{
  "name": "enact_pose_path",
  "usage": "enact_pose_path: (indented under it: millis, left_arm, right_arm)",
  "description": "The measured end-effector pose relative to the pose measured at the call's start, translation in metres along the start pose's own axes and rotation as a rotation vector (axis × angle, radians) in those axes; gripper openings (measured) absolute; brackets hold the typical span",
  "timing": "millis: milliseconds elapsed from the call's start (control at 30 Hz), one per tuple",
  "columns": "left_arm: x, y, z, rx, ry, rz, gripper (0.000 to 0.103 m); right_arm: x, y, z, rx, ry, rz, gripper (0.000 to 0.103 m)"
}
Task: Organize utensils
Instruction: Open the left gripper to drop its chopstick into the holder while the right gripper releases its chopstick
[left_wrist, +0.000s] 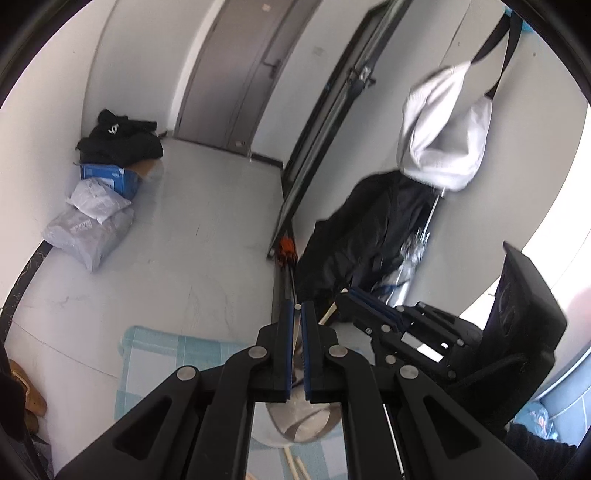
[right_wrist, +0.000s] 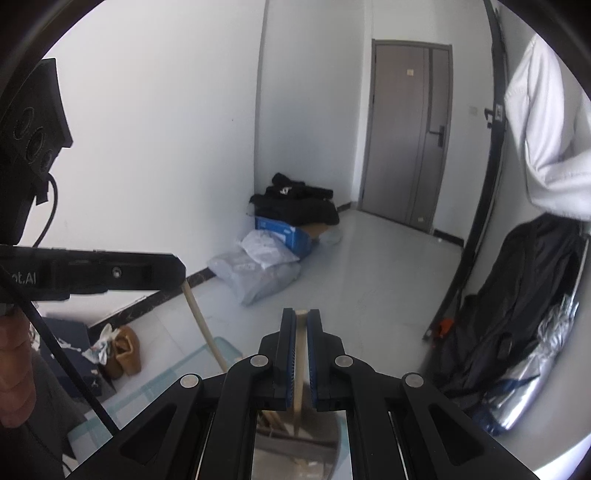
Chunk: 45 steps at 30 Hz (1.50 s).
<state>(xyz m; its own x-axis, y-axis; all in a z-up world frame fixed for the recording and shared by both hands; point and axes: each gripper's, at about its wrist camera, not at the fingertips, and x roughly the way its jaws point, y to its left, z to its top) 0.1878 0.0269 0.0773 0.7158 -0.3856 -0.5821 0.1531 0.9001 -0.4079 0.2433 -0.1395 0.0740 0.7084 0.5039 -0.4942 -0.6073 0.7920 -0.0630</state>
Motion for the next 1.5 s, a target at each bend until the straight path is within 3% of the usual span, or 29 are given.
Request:
enact_pose_path:
  millis: [100, 167, 233, 300, 367, 533, 600, 700, 1000, 1333, 1500]
  left_arm:
    - [0.006, 0.001, -0.005, 0.015, 0.054, -0.032, 0.001]
    - [0.005, 0.002, -0.007, 0.013, 0.068, -0.012, 0.005]
    - [0.001, 0.004, -0.009, 0.007, 0.064, -0.011, 0.014]
    - [-0.006, 0.005, -0.011, -0.002, 0.043, 0.019, 0.037]
    - [-0.014, 0.010, -0.013, -0.027, 0.020, 0.037, 0.046]
    - [-0.026, 0.017, -0.020, -0.062, -0.006, 0.087, 0.055]
    - [-0.032, 0.018, -0.025, -0.073, -0.019, 0.112, 0.066]
    - [-0.042, 0.019, -0.033, -0.075, -0.058, 0.152, 0.075]
    - [-0.058, 0.016, -0.065, -0.071, -0.104, 0.230, 0.086]
    - [-0.068, 0.006, -0.101, -0.023, -0.178, 0.316, 0.099]
    - [-0.064, 0.007, -0.119, -0.004, -0.168, 0.340, 0.102]
  right_arm:
    - [-0.002, -0.001, -0.007, 0.027, 0.030, 0.022, 0.006]
    - [-0.003, -0.005, -0.010, 0.055, 0.046, 0.024, 0.006]
    - [-0.009, -0.011, -0.015, 0.094, 0.052, 0.017, 0.008]
    - [-0.017, -0.018, -0.019, 0.145, 0.047, 0.027, 0.011]
    - [-0.027, -0.022, -0.023, 0.178, 0.036, 0.016, 0.019]
    - [-0.051, -0.028, -0.032, 0.242, 0.023, -0.010, 0.028]
    - [-0.061, -0.026, -0.035, 0.260, 0.016, -0.019, 0.032]
    - [-0.073, -0.021, -0.041, 0.275, 0.004, -0.031, 0.042]
    - [-0.105, -0.001, -0.065, 0.338, -0.021, -0.032, 0.058]
    - [-0.121, 0.020, -0.105, 0.385, -0.009, -0.032, 0.065]
    - [-0.122, 0.026, -0.126, 0.401, 0.012, -0.034, 0.070]
